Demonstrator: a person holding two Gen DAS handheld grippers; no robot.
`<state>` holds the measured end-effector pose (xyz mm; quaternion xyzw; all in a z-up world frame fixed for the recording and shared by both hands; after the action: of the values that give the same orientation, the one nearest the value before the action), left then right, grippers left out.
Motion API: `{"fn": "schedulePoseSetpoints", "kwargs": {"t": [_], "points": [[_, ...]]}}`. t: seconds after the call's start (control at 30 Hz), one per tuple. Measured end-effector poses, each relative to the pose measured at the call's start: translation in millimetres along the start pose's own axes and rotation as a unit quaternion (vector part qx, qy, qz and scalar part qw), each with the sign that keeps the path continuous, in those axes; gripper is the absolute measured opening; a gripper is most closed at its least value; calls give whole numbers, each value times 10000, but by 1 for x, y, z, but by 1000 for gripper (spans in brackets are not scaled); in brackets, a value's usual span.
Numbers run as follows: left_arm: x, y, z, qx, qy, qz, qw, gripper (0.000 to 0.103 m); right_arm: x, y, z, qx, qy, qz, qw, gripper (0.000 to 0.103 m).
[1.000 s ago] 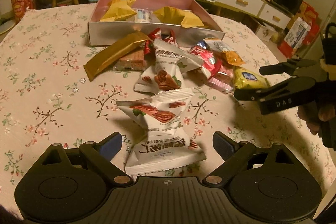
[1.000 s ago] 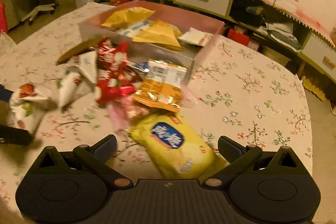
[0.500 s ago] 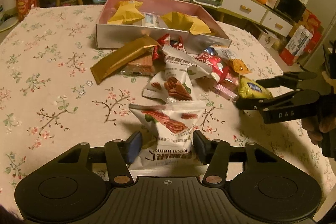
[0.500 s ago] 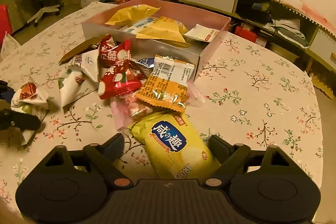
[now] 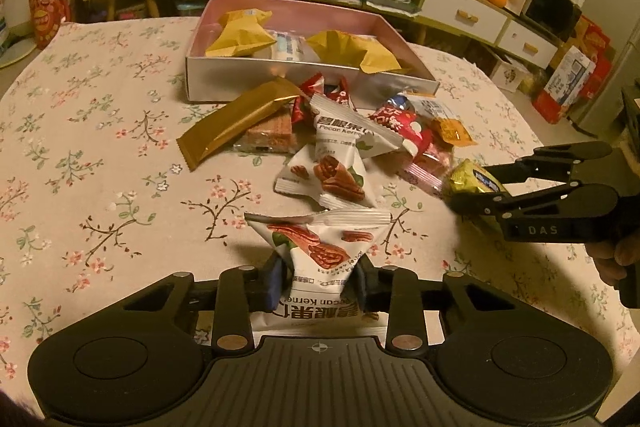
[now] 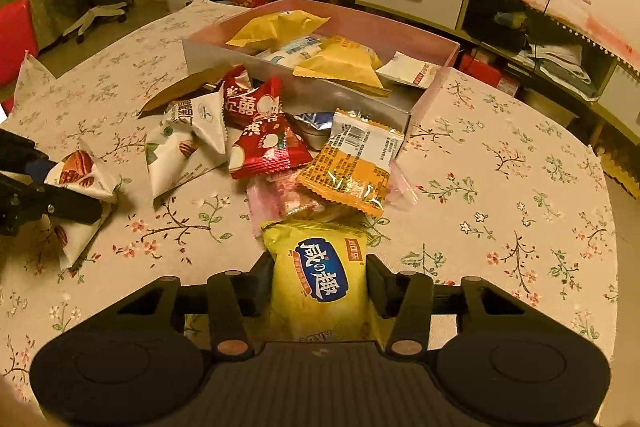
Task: Organize snacks
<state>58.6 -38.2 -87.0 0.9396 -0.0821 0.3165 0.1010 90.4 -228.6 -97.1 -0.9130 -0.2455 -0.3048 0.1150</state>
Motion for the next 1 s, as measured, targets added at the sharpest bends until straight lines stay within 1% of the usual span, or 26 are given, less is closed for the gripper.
{"fn": "schedulePoseSetpoints", "kwargs": {"t": [0.3, 0.43, 0.53, 0.73, 1.0], "points": [[5, -1, -5, -17, 4, 30, 10000, 30, 2, -2, -9, 70, 79, 128, 9999, 10], [10, -1, -10, -9, 72, 85, 9999, 30, 6, 0, -15, 86, 148, 269, 9995, 10], [15, -2, -15, -100, 72, 31, 9999, 30, 10, 1, -20, 110, 201, 384, 9990, 10], [31, -4, -21, -214, 162, -50, 9996, 30, 26, 3, -31, 128, 474, 644, 9967, 10], [62, -7, -16, -223, 240, -231, 9992, 30, 49, 18, -31, -85, 626, 1098, 9919, 10]]}}
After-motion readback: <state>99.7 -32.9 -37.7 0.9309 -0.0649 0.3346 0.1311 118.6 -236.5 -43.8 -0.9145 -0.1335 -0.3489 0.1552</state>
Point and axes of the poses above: each gripper's, at about its wrist camera, not at the fingertips, and z roughly the way its jaws point, y to its right, x to its top, the point moved 8 cm from there along z, roughly the way its jaws point, and after that the axes turned 6 degrees about x, right-handed, at the moved point
